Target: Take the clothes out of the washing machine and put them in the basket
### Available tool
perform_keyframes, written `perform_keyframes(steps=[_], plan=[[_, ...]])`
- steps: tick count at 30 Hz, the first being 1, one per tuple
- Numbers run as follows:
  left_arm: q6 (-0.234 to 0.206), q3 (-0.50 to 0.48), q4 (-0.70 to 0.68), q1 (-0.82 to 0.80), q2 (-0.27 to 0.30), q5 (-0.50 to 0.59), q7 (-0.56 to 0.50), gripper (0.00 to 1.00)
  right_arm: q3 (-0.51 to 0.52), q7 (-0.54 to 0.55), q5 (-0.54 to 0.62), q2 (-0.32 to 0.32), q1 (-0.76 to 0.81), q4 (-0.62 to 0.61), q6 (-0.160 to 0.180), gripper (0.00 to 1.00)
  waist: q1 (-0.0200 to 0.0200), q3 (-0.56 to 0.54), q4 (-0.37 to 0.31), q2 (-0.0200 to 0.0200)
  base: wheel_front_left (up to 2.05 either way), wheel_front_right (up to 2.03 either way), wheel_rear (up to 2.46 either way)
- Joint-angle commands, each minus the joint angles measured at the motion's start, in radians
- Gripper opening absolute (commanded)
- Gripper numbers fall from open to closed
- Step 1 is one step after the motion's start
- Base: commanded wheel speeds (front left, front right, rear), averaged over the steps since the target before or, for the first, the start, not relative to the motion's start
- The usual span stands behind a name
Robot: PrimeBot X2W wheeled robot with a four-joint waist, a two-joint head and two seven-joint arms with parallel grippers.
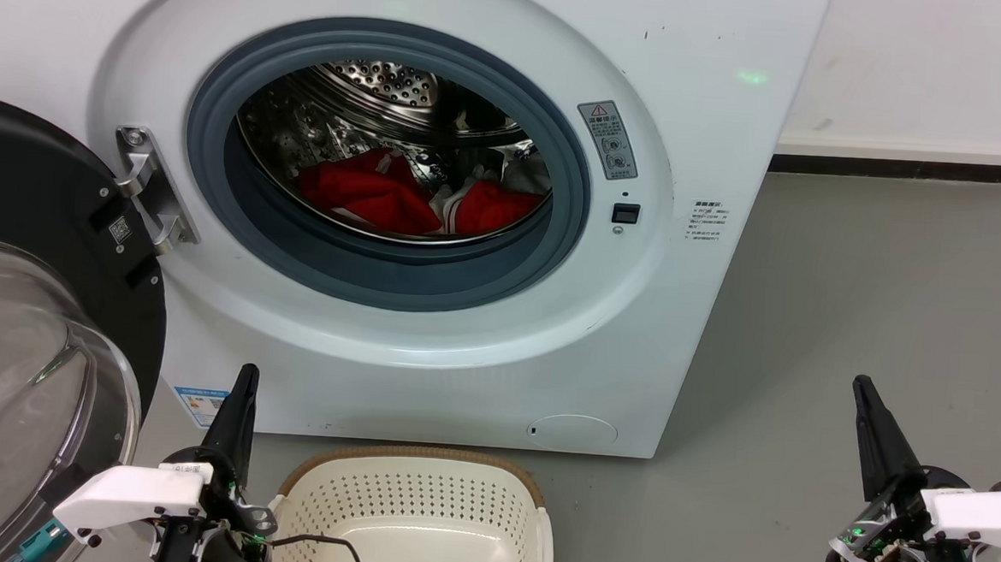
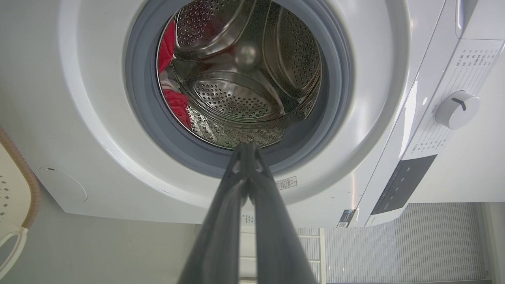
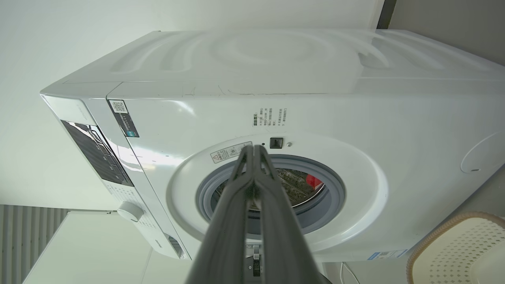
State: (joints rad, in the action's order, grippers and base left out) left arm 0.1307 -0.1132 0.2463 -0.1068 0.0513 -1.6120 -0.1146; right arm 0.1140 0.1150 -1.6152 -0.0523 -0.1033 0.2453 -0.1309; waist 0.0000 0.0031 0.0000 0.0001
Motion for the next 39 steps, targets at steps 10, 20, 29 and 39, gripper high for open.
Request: perform_keyframes(steps=[10, 20, 29, 39], plan=[[0.002, -0.002, -0.001, -0.006, -0.002, -0.002, -0.002, 0.00, -0.001, 0.000, 0.005, 0.003, -0.013, 0.001, 0.000, 0.00, 0.0000, 0.000, 0.000, -0.0001, 0.00, 0.00, 0.00], [0.002, -0.002, -0.001, -0.006, -0.002, -0.002, -0.002, 0.00, -0.001, 0.000, 0.005, 0.003, -0.013, 0.001, 0.000, 0.00, 0.0000, 0.000, 0.000, -0.0001, 0.00, 0.00, 0.00], [0.002, -0.002, -0.001, -0.006, -0.002, -0.002, -0.002, 0.00, -0.001, 0.000, 0.005, 0.003, -0.013, 0.001, 0.000, 0.00, 0.0000, 0.000, 0.000, -0.0001, 0.00, 0.00, 0.00], [0.000, 0.005, 0.009, 0.028, -0.001, 0.025, 0.036, 1.00, -0.014, -0.035, 0.027, 0.001, 0.027, 0.004, 0.000, 1.00, 0.0000, 0.002, 0.000, -0.0001, 0.00, 0.00, 0.00]])
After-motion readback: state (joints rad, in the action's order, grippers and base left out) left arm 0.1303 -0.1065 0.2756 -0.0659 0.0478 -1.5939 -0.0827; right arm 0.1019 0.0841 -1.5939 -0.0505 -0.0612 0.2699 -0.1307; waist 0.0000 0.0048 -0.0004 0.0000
